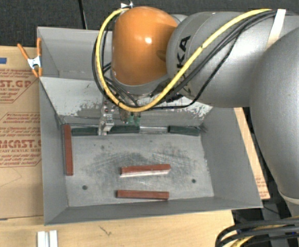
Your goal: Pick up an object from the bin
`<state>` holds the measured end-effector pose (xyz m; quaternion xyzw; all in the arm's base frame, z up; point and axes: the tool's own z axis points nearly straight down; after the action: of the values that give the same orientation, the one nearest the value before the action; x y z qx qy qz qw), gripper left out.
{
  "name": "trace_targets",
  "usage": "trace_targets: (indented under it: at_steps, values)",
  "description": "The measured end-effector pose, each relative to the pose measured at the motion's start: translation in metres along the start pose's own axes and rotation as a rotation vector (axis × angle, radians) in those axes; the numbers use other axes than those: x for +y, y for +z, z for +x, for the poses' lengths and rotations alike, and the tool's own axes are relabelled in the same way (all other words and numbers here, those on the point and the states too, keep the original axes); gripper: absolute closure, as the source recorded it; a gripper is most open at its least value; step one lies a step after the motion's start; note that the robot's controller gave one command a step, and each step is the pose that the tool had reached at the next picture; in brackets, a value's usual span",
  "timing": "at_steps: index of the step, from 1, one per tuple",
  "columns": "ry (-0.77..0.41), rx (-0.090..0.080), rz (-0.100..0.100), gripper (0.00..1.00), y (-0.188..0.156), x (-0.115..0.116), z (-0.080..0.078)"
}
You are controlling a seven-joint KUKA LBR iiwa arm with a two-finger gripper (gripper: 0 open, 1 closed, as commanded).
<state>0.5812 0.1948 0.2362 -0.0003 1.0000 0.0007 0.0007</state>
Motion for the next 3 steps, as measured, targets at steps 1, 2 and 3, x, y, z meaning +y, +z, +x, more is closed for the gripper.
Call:
trace_targets:
  at_steps: [1, 2, 3]
  values:
    - [0.000, 0.000, 0.000, 1.00, 0.000, 0.000, 0.000]
    - [-0.002, 0.004, 0.001, 0.00, 0.093, 0.017, -0.009]
    - [-0.001, 0.000, 0.000, 0.00, 0.091, 0.017, -0.010]
